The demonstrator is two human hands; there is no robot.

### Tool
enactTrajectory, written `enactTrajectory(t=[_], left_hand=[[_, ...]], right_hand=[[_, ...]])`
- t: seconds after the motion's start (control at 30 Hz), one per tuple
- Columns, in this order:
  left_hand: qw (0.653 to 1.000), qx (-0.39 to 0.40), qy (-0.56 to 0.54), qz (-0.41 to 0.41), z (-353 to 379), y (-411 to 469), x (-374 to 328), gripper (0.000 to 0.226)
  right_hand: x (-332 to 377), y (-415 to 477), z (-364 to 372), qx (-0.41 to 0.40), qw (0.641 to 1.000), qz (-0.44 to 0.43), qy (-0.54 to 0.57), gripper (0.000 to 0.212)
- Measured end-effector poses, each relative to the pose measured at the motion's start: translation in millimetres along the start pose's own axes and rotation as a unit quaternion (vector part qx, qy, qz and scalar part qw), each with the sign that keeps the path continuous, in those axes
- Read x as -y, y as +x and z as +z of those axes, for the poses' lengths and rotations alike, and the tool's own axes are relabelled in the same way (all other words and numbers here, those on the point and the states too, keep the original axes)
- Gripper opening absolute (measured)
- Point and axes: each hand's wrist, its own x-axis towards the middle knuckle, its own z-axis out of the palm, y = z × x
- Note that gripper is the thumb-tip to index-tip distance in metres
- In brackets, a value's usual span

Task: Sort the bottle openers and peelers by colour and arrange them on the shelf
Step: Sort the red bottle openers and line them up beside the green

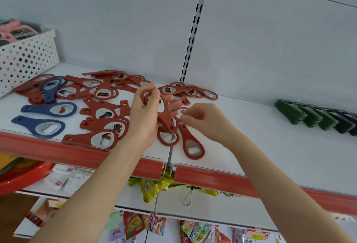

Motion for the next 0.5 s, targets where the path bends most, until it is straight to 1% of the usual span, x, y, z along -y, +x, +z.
enactTrajectory(t=[0.03, 0.1, 0.17, 0.23, 0.4, 0.43, 0.5], left_hand=[[1.0, -0.011, 0.004, -0.007, -3, 1, 0, 0.013], [0.999, -0.028, 0.021, -0.017, -7, 2, -2, 0.003], [0.999, -0.026, 0.033, -0.027, -9, 2, -5, 0.003], [0.998, -0.015, 0.042, -0.037, -11, 2, -7, 0.006], [0.998, -0.011, 0.046, -0.052, -16, -1, -9, 0.008], [0.997, -0.013, 0.042, -0.057, -17, -1, -9, 0.009], [0.997, -0.009, 0.038, -0.063, -20, -3, -10, 0.012]], right_hand=[[-3, 0, -1, 0.026, 0.997, 0.011, -0.065, 0.026], [-6, -2, 0, 0.08, 0.985, 0.035, -0.151, 0.045], [-6, -1, 1, 0.089, 0.979, 0.038, -0.178, 0.051], [-4, 2, -1, 0.087, 0.98, 0.037, -0.174, 0.051], [0, 12, -4, 0.119, 0.972, 0.067, -0.191, 0.055], [0, 14, -4, 0.124, 0.973, 0.07, -0.181, 0.053], [-2, 16, -5, 0.127, 0.977, 0.069, -0.154, 0.039]])
